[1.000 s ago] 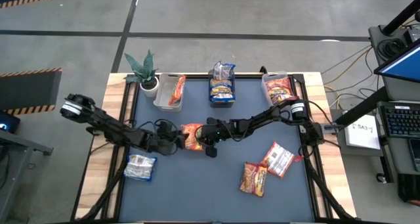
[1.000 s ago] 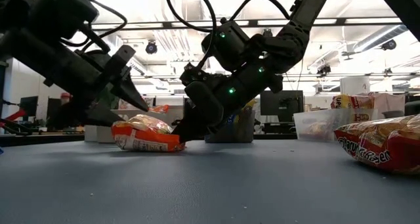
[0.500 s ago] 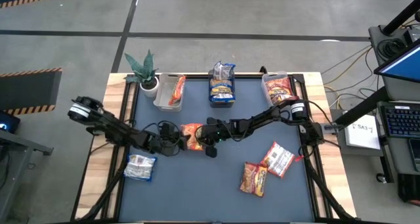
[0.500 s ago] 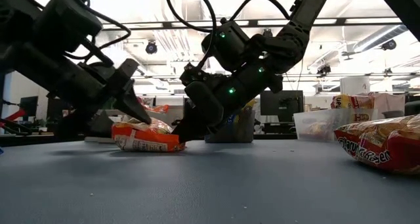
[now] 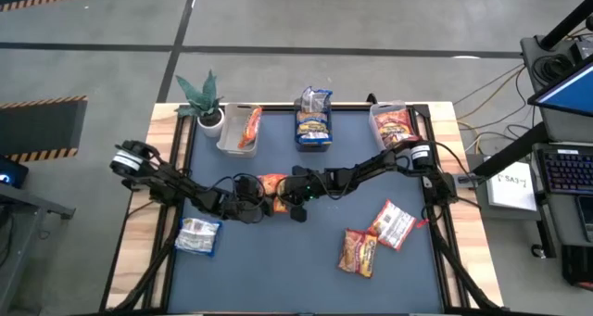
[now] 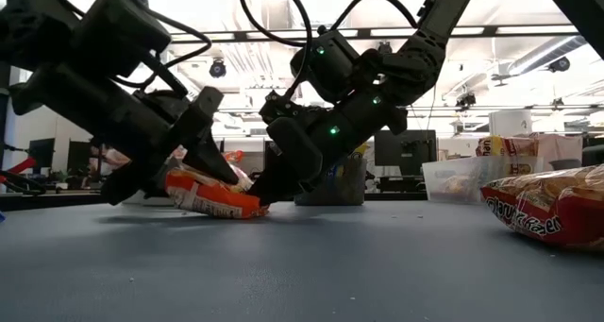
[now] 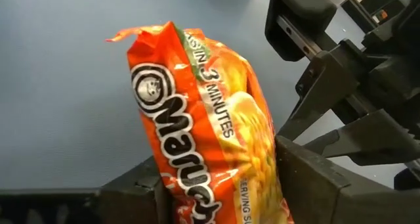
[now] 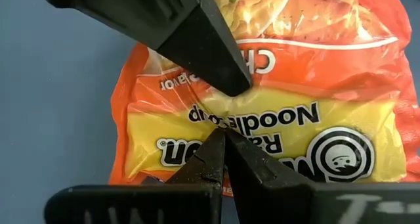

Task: Sort Maruchan noodles
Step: Put the orange noodle pack into the gray bin

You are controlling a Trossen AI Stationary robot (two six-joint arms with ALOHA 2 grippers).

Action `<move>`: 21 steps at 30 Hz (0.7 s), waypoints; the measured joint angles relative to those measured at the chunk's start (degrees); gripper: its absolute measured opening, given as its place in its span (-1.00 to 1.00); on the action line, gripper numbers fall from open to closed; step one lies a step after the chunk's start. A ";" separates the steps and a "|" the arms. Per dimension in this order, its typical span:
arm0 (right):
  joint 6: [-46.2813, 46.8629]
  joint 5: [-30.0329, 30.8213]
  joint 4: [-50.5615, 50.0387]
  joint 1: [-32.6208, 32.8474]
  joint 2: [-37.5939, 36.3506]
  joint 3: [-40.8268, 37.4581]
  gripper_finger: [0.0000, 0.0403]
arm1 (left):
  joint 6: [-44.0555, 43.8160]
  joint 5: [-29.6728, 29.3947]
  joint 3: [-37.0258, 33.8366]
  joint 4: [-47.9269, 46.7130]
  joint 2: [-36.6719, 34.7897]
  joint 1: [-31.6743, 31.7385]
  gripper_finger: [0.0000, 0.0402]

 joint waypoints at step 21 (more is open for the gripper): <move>-0.41 -0.24 -11.05 0.00 -13.17 -0.53 -0.55 | 3.36 2.19 0.85 -0.37 -1.49 -0.40 -0.16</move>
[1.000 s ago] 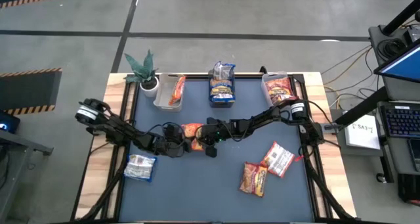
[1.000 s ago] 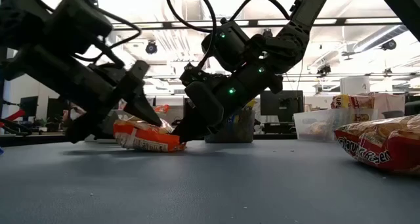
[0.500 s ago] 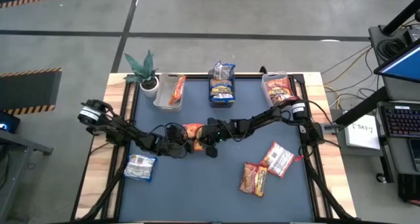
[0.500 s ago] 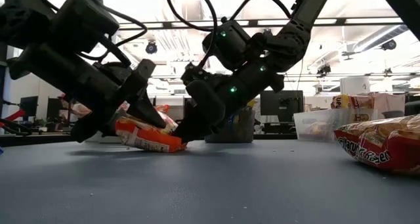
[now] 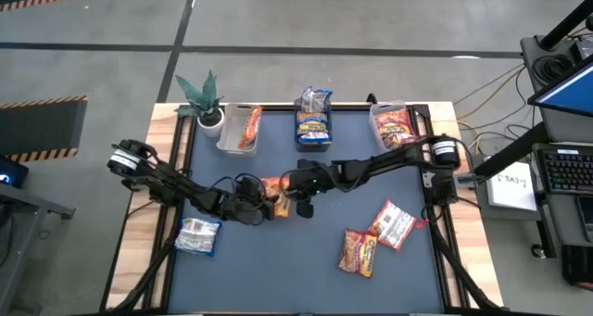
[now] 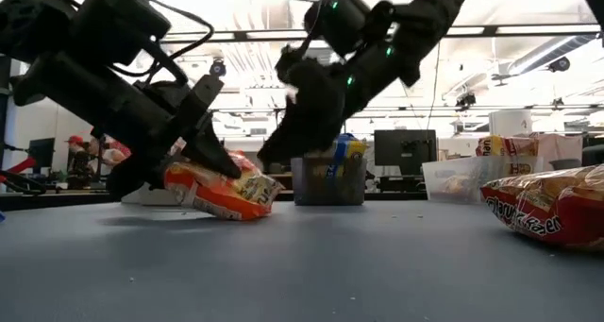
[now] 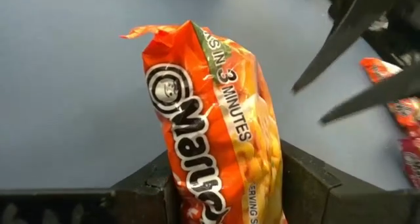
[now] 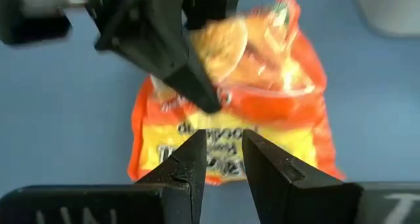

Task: Sort Maruchan noodles
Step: Put the orange noodle pack into the gray bin

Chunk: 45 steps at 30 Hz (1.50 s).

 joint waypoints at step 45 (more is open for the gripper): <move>-0.60 4.92 11.89 -1.14 -23.52 -17.81 -0.56 | 32.01 -21.79 18.58 -59.76 -35.16 17.62 -0.20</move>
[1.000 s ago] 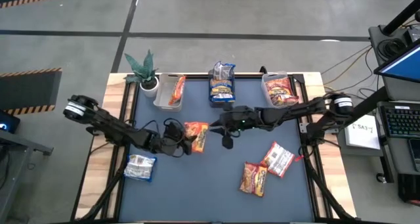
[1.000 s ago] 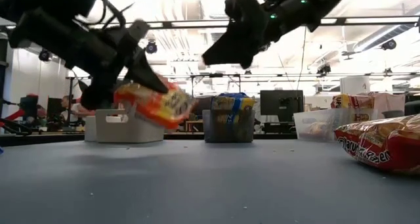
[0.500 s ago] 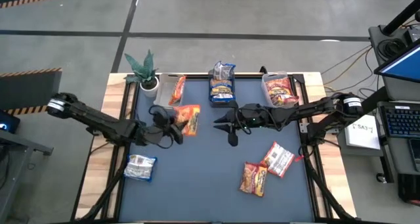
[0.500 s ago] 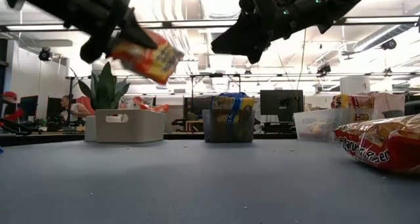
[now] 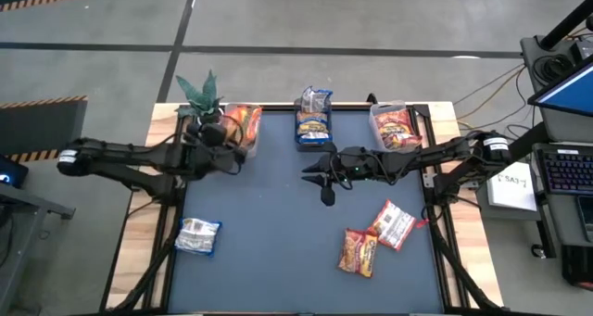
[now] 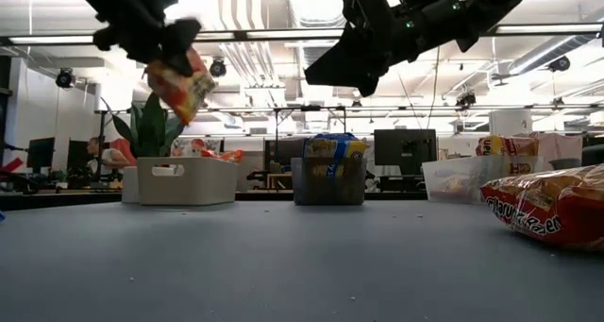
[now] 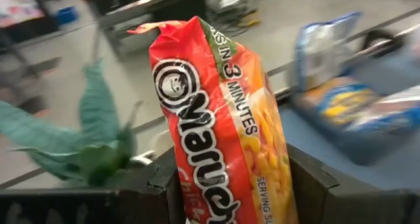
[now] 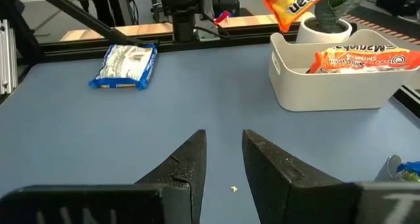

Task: Sort Maruchan noodles
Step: Put the orange noodle pack into the gray bin

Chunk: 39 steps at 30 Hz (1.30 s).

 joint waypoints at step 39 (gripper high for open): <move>-0.68 1.46 -0.44 -0.15 0.02 -0.17 -0.59 | 13.04 5.14 -2.14 12.61 24.21 21.51 -0.20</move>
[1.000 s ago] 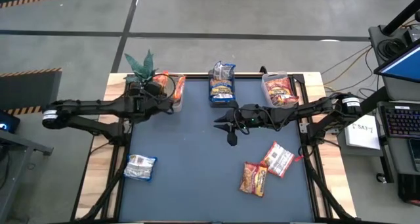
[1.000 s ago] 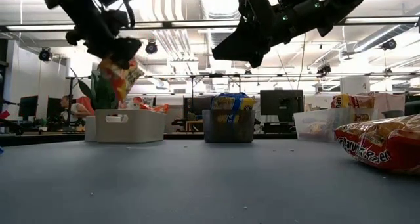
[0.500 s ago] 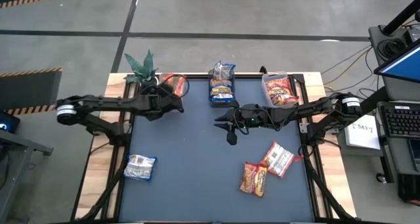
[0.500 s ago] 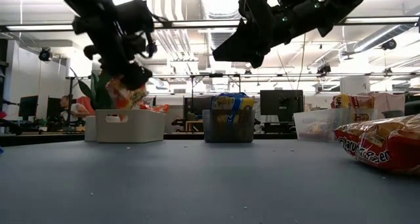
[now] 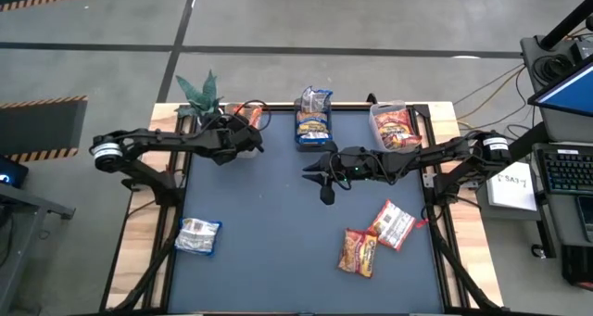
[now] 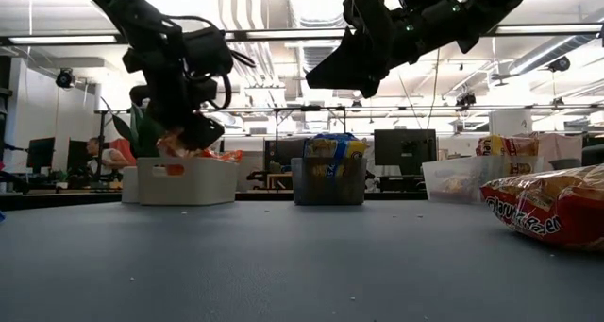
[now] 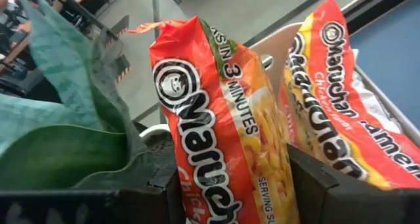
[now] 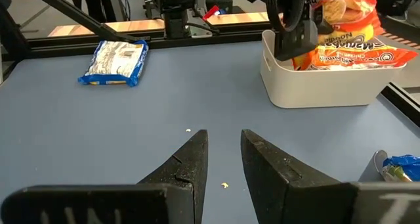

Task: Sort Maruchan noodles
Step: Put the orange noodle pack into the gray bin, then put the blue noodle pack into the black bin

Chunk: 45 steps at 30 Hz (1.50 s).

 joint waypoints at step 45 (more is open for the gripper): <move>10.85 -2.79 -25.38 1.09 0.00 5.38 -0.59 | 9.01 24.75 7.54 -1.72 -4.87 -32.62 0.14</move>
